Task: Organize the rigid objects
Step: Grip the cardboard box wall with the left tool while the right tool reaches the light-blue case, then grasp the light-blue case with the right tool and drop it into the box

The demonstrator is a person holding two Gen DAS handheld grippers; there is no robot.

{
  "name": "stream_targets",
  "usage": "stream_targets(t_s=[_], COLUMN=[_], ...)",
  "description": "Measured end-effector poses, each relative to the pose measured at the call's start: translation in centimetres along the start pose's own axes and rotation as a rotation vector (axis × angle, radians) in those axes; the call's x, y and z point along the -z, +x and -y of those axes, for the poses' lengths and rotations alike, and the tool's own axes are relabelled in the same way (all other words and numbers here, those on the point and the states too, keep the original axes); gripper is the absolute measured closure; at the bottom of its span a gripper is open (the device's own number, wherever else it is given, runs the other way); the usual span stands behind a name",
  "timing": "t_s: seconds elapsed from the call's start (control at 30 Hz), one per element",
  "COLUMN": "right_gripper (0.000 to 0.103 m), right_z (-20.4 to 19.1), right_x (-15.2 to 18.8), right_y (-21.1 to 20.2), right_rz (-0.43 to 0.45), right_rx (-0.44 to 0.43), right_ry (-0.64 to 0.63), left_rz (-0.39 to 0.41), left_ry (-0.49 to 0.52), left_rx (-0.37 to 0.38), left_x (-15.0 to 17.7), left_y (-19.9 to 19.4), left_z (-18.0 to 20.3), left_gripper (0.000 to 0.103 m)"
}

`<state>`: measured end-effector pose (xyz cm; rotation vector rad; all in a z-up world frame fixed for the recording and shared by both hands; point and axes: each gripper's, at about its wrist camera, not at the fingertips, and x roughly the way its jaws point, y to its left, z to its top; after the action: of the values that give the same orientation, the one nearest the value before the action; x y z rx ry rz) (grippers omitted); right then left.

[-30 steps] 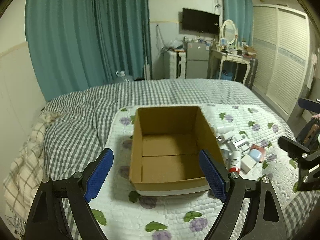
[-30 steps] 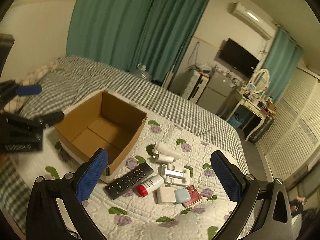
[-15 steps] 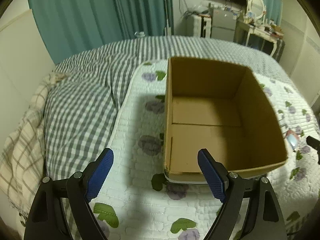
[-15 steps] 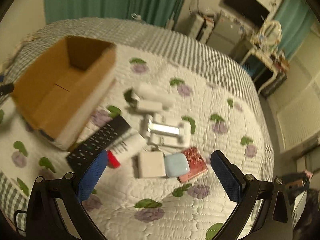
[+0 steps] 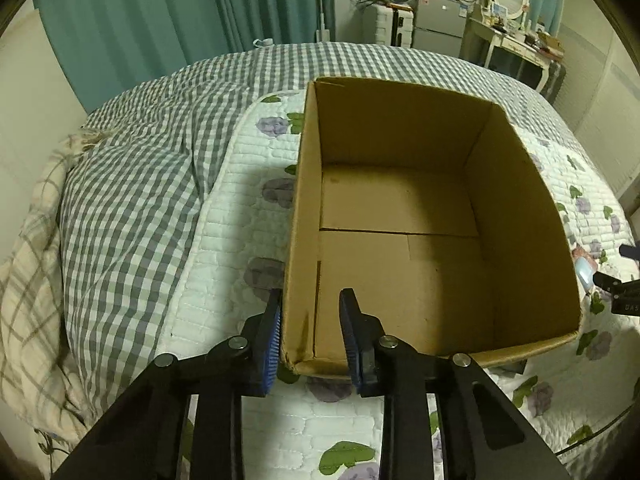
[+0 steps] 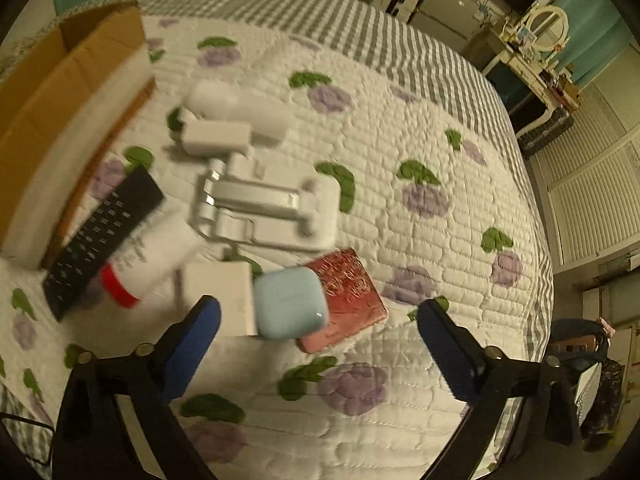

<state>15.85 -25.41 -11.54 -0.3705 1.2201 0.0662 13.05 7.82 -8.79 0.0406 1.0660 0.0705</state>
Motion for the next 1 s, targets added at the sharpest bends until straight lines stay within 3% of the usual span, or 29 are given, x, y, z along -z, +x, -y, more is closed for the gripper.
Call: stream_targets(t_s=[0.17, 0.27, 0.43, 0.53, 0.67, 0.77, 1.0], right_gripper=[0.022, 0.027, 0.029, 0.039, 0.062, 0.070, 0.071], right_z=[0.4, 0.1, 0.8, 0.8, -0.3, -0.9, -1.3], right_x=[0.3, 0.3, 0.2, 0.0, -0.2, -0.2, -0.1], right_y=[2.0, 3.1, 4.3, 5.0, 5.5, 5.6, 5.4], right_rz=[-0.069, -0.099, -0.116, -0.131, -0.143, -0.142, -0.129], right_rx=[-0.054, -0.043, -0.086, -0.109, -0.132, -0.132, -0.140], right_ry=[0.003, -0.025, 0.017, 0.012, -0.035, -0.063, -0.046], left_rz=[-0.009, -0.012, -0.018, -0.018, -0.020, -0.021, -0.017], left_ry=[0.009, 0.009, 0.002, 0.004, 0.009, 0.009, 0.014], left_rx=[-0.013, -0.025, -0.024, -0.022, -0.018, -0.010, 0.001], left_x=[-0.1, -0.1, 0.0, 0.1, 0.2, 0.2, 0.4], left_y=[0.2, 0.3, 0.3, 0.2, 0.0, -0.1, -0.5], left_z=[0.1, -0.1, -0.6, -0.6, -0.6, -0.8, -0.9], left_gripper=[0.080, 0.086, 0.093, 0.093, 0.094, 0.094, 0.095])
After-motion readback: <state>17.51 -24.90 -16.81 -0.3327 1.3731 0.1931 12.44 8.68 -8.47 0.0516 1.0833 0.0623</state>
